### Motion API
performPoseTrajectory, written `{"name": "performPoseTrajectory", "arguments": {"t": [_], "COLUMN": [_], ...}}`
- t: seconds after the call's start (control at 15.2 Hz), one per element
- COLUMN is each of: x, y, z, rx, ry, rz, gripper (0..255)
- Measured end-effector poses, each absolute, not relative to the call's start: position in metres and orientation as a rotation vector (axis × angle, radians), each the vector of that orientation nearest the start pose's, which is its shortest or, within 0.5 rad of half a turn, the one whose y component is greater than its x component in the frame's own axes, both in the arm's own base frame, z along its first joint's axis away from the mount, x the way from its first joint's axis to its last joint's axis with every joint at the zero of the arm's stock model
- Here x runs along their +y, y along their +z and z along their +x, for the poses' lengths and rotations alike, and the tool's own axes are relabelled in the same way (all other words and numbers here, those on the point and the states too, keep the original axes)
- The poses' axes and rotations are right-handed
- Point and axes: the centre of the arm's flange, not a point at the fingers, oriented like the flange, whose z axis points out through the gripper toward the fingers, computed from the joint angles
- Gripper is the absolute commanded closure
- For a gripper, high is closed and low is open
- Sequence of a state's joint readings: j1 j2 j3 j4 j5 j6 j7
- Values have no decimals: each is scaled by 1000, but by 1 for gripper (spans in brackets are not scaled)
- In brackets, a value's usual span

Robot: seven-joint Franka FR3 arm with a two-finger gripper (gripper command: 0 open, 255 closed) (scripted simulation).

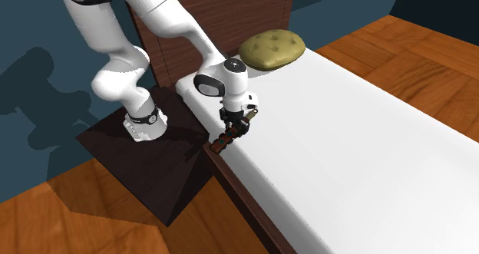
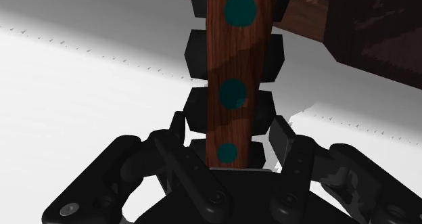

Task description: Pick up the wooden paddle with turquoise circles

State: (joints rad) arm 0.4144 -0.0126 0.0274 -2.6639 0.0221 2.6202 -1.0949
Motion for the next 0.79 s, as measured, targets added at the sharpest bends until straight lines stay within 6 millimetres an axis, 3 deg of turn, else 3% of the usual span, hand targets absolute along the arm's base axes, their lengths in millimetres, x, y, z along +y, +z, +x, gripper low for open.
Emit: {"name": "performPoseTrajectory", "arguments": {"t": [0.4, 0.79], "x": [178, 178], "y": [243, 272], "z": [377, 377], "rx": [-2147, -2147], "ry": [41, 41], "rz": [-2266, -2266], "gripper": [255, 255]}}
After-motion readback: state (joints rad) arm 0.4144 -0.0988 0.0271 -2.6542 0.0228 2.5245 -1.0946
